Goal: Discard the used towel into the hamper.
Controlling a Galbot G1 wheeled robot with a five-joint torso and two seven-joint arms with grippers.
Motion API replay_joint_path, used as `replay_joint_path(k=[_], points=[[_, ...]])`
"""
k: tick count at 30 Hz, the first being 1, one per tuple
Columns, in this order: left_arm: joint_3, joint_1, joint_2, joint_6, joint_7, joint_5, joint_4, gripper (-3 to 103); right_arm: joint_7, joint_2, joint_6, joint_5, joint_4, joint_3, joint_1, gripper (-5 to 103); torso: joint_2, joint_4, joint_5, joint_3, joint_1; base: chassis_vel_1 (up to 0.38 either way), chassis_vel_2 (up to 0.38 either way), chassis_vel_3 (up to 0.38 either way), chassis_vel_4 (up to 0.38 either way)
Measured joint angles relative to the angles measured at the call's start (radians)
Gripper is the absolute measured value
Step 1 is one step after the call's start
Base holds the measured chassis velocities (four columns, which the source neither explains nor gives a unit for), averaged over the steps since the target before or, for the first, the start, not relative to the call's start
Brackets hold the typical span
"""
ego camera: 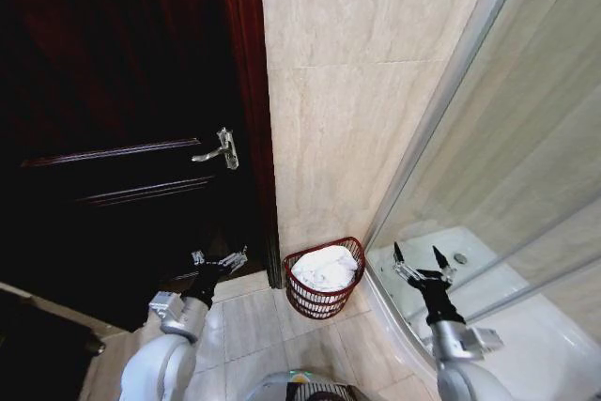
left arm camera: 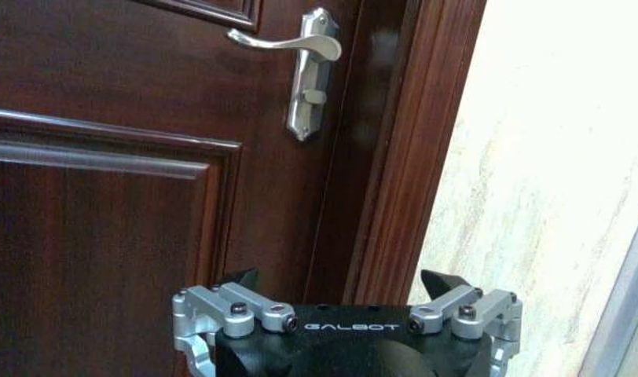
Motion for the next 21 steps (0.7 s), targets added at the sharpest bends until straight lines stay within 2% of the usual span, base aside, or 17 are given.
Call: replay_joint_path(k=[7,15,21], points=[[0.0,0.0,0.0,0.0,0.0,0.0,0.0,100,0.017,0.018,-0.004,0.0,0.044,-0.016,-0.003,100,0.0,0.0,0.0,0.0,0.0,0.0,0.0,0.0,0.0],[0.0,0.0,0.0,0.0,0.0,0.0,0.0,100,0.007,0.005,0.004,-0.01,0.015,-0.079,0.006,100,0.0,0.0001,0.0001,0.0,0.0,0.0,0.0,0.0,0.0],[0.0,0.0,0.0,0.0,0.0,0.0,0.0,100,0.021,-0.005,-0.016,-0.01,0.014,-0.093,0.009,100,0.0,0.0001,0.0,0.0,0.0,0.0,0.0,0.0,0.0]])
